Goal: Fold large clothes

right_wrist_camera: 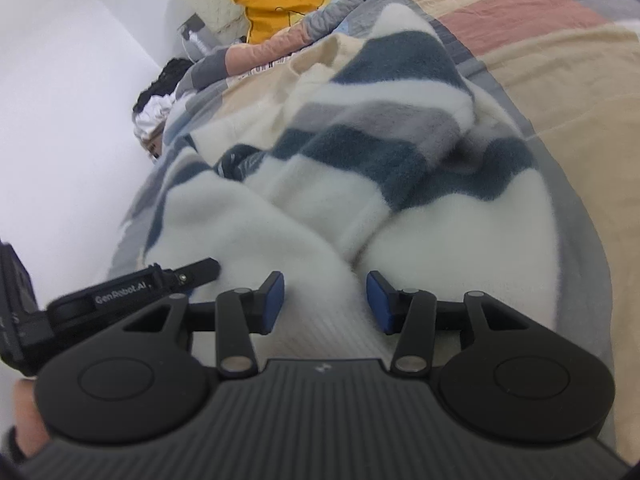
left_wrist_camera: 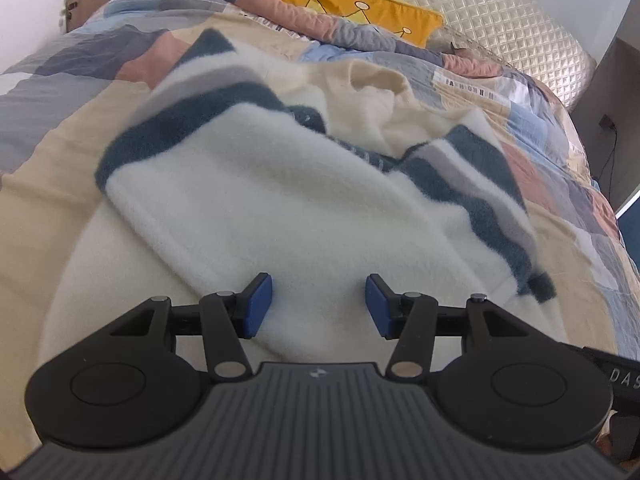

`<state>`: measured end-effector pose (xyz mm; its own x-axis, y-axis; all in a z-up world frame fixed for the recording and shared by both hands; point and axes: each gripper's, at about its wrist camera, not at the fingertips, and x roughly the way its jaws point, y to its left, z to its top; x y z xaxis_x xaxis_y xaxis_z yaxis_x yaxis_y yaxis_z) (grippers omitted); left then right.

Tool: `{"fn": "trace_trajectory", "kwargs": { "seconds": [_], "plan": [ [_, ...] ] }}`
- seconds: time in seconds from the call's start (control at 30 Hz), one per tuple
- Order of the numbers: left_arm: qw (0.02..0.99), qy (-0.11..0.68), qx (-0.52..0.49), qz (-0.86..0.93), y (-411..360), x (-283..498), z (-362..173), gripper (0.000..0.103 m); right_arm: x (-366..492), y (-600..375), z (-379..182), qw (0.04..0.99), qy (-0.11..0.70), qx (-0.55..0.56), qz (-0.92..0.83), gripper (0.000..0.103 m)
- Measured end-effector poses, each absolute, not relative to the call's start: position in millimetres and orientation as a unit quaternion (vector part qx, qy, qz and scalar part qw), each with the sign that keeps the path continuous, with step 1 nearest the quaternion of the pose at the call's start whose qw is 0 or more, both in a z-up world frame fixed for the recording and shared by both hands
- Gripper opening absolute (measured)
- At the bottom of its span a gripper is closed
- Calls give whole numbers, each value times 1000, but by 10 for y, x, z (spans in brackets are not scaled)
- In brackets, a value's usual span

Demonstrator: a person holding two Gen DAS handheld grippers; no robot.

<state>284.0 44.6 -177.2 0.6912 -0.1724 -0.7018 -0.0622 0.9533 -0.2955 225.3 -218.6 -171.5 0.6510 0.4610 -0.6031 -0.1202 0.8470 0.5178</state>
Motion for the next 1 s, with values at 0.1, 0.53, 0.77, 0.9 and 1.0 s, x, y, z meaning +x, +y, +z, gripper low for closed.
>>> {"fn": "trace_trajectory", "kwargs": {
  "seconds": [0.1, 0.53, 0.77, 0.9, 1.0],
  "plan": [
    [907, 384, -172, -23, 491, 2814, -1769, 58, 2226, -2150, -1710, 887, 383, 201, 164, 48],
    [906, 370, -204, 22, 673, 2533, -1615, 58, 2173, -1964, -1718, 904, 375, 107, 173, 12],
    [903, 380, -194, 57, 766, 2175, -1495, 58, 1990, -2005, -1495, 933, 317, 69, 159, 10],
    [892, 388, -212, 94, 935, 2075, -1505, 58, 2060, -2062, -1550, 938, 314, 65, 132, 10],
    [878, 389, -252, 117, 1134, 1991, -1532, 58, 2151, -2080, -1667, 935, 329, 63, 116, 10]
  ]
}}
